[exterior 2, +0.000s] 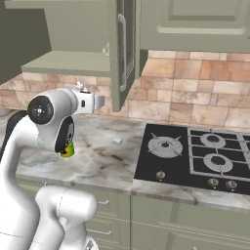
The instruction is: Pick the soap dispenser and spray from the cabinet and place them on the counter.
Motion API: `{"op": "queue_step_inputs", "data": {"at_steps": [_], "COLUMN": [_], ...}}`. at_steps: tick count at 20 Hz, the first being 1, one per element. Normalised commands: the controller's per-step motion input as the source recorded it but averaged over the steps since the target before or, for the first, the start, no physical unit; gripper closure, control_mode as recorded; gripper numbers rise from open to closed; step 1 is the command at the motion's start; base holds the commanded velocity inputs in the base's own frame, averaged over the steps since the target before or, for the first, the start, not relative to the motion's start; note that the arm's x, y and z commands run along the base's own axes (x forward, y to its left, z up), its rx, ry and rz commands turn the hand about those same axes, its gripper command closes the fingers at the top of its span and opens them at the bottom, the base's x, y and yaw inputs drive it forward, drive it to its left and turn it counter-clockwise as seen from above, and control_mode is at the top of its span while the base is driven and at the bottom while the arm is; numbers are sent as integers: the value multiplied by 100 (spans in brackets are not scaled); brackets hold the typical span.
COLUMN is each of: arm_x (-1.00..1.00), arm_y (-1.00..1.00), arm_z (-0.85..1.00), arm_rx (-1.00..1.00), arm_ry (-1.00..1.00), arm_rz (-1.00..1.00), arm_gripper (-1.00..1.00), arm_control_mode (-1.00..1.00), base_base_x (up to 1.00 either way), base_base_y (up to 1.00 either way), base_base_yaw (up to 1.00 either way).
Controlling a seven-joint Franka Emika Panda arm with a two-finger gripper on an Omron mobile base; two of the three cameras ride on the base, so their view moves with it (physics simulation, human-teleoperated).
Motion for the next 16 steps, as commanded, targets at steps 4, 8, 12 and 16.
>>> {"op": "queue_step_inputs", "data": {"at_steps": [4,8,12,16], "arm_x": [0,0,0,3], "arm_y": [14,13,9,8], "arm_z": [-44,-46,-43,-46], "arm_rx": [-4,-3,-1,0], "arm_ry": [5,6,4,6], "arm_rz": [2,3,3,3], "arm_gripper": [100,100,100,100], "arm_control_mode": [-100,-100,-100,-100], "base_base_x": [0,0,0,0], "base_base_y": [0,0,0,0], "base_base_yaw": [0,0,0,0]}}
